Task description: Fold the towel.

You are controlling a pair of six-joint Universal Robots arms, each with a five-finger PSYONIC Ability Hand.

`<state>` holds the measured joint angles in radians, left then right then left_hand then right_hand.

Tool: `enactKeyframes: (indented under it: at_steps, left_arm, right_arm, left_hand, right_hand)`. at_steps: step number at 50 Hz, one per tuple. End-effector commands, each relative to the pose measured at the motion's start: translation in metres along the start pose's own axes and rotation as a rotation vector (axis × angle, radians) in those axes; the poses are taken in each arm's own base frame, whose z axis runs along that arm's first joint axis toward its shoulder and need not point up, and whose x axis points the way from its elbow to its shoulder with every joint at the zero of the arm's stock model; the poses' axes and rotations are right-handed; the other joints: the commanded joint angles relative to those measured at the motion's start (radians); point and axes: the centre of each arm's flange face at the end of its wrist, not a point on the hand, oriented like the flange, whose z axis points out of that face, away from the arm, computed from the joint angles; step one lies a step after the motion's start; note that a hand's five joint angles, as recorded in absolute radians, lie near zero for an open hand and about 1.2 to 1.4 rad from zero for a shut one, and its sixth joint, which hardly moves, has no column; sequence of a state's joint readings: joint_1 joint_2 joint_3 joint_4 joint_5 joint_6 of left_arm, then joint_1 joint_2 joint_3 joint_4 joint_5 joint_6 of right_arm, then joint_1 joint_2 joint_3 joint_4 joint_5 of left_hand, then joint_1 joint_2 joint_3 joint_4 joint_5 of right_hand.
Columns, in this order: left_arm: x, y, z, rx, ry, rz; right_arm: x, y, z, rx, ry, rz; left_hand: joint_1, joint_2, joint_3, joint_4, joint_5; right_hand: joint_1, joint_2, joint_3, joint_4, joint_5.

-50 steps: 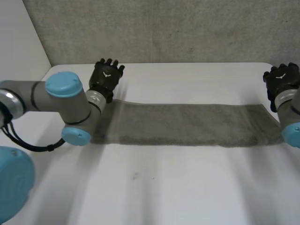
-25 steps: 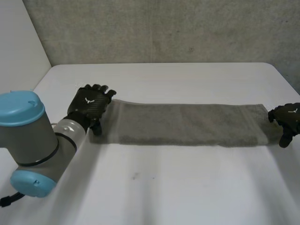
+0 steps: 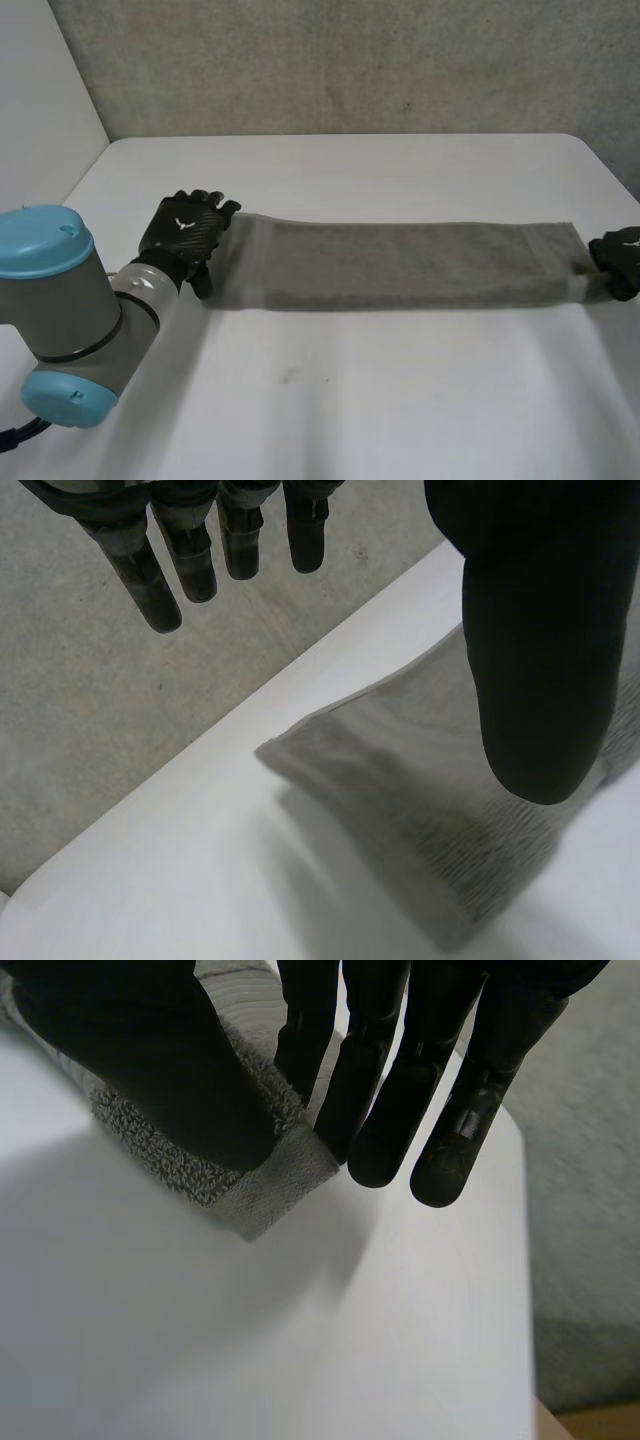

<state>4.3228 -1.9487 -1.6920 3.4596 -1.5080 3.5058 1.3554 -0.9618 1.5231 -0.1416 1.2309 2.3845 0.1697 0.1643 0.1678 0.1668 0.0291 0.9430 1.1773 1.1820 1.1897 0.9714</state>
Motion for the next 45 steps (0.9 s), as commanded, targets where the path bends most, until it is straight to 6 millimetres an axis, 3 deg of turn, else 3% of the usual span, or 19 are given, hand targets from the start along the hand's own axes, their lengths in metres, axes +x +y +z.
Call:
enactKeyframes:
  at_steps: [1,4,8,9,11,12,14,15,17,20,22,23,25,28,30,33,39,41,45]
  left_arm:
    - [0.001,0.003,-0.002,-0.010,0.002,0.000]
    - [0.001,0.003,-0.003,-0.010,0.002,-0.002]
    - [0.000,0.002,-0.002,-0.007,-0.002,0.000]
    - [0.000,0.002,-0.002,-0.007,-0.002,0.000]
    - [-0.001,0.001,-0.002,-0.003,-0.007,0.000]
    - [-0.001,0.001,-0.002,-0.003,-0.007,0.000]
    - [-0.004,0.002,-0.001,-0.005,-0.018,-0.002]
    - [-0.004,0.002,-0.001,-0.005,-0.018,-0.003]
    - [-0.006,0.003,-0.001,-0.007,-0.025,-0.004]
    - [-0.012,0.001,-0.001,-0.002,-0.041,-0.005]
    - [-0.018,-0.001,0.000,0.005,-0.058,-0.007]
    - [-0.018,-0.001,0.000,0.005,-0.058,-0.007]
    - [-0.021,-0.001,0.000,0.006,-0.067,-0.007]
    - [-0.021,-0.001,0.000,0.006,-0.067,-0.007]
    - [-0.022,-0.002,0.000,0.007,-0.071,-0.008]
    - [-0.024,-0.001,0.001,0.004,-0.078,-0.010]
    - [-0.025,-0.001,0.001,0.003,-0.079,-0.031]
    - [-0.024,-0.002,0.001,0.007,-0.078,-0.051]
    - [-0.022,-0.007,0.000,0.026,-0.072,-0.071]
  right_arm:
    - [0.042,-0.001,0.000,-0.084,0.198,-0.043]
    - [0.053,-0.014,-0.004,-0.077,0.275,-0.061]
    - [0.018,-0.062,-0.009,0.082,0.180,-0.093]
    - [0.018,-0.063,-0.009,0.083,0.179,-0.094]
    - [-0.025,-0.108,-0.020,0.226,0.092,-0.137]
    - [-0.025,-0.108,-0.020,0.226,0.092,-0.137]
    - [-0.067,-0.145,-0.033,0.364,0.034,-0.177]
    - [-0.067,-0.145,-0.033,0.364,0.034,-0.177]
    - [-0.114,-0.180,-0.052,0.528,-0.020,-0.214]
    - [-0.139,-0.193,-0.062,0.603,-0.057,-0.226]
    - [-0.190,-0.208,-0.078,0.719,-0.139,-0.250]
    - [-0.190,-0.208,-0.078,0.719,-0.140,-0.250]
    - [-0.237,-0.210,-0.095,0.781,-0.244,-0.271]
    - [-0.258,-0.207,-0.101,0.801,-0.304,-0.286]
    - [-0.295,-0.197,-0.111,0.828,-0.414,-0.315]
    - [-0.318,-0.183,-0.109,0.817,-0.477,-0.333]
    - [-0.333,-0.170,-0.105,0.779,-0.517,-0.353]
    - [-0.328,-0.176,-0.109,0.781,-0.509,-0.351]
    - [-0.309,-0.194,-0.117,0.795,-0.462,-0.309]
  left_hand:
    - [0.005,0.010,0.007,0.008,-0.029]
    - [0.005,0.010,0.007,0.008,-0.029]
    - [0.005,0.010,0.007,0.008,-0.029]
    - [0.005,0.010,0.007,0.008,-0.029]
    - [0.005,0.010,0.007,0.008,-0.029]
    - [0.005,0.010,0.007,0.008,-0.029]
    - [0.005,0.010,0.007,0.008,-0.029]
    - [0.005,0.010,0.007,0.008,-0.029]
    - [0.005,0.010,0.007,0.008,-0.029]
    - [0.005,0.010,0.007,0.008,-0.029]
    - [0.005,0.010,0.007,0.008,-0.029]
    - [0.005,0.010,0.007,0.008,-0.029]
    - [0.005,0.010,0.007,0.008,-0.029]
    - [0.005,0.010,0.007,0.008,-0.029]
    - [0.005,0.010,0.007,0.008,-0.029]
    - [0.005,0.010,0.007,0.008,-0.029]
    - [0.005,0.010,0.007,0.008,-0.029]
    - [0.005,0.010,0.007,0.008,-0.029]
    - [0.005,0.010,0.007,0.008,-0.029]
  right_hand:
    - [0.453,0.219,0.214,0.207,0.250]
    - [0.453,0.219,0.214,0.207,0.250]
    - [0.453,0.219,0.214,0.207,0.250]
    - [0.453,0.219,0.214,0.207,0.250]
    - [0.453,0.219,0.214,0.207,0.250]
    - [0.453,0.219,0.214,0.207,0.250]
    - [0.453,0.219,0.214,0.207,0.250]
    - [0.453,0.219,0.214,0.207,0.250]
    - [0.453,0.219,0.214,0.207,0.250]
    - [0.453,0.219,0.214,0.207,0.250]
    - [0.453,0.219,0.214,0.207,0.250]
    - [0.453,0.219,0.214,0.207,0.250]
    - [0.453,0.219,0.214,0.207,0.250]
    - [0.453,0.219,0.214,0.207,0.250]
    - [0.453,0.219,0.214,0.207,0.250]
    - [0.453,0.219,0.214,0.207,0.250]
    - [0.346,0.111,0.107,0.099,0.143]
    - [-0.645,-0.880,-0.884,-0.892,-0.848]
    - [-0.768,-1.003,-1.007,-1.015,-0.971]
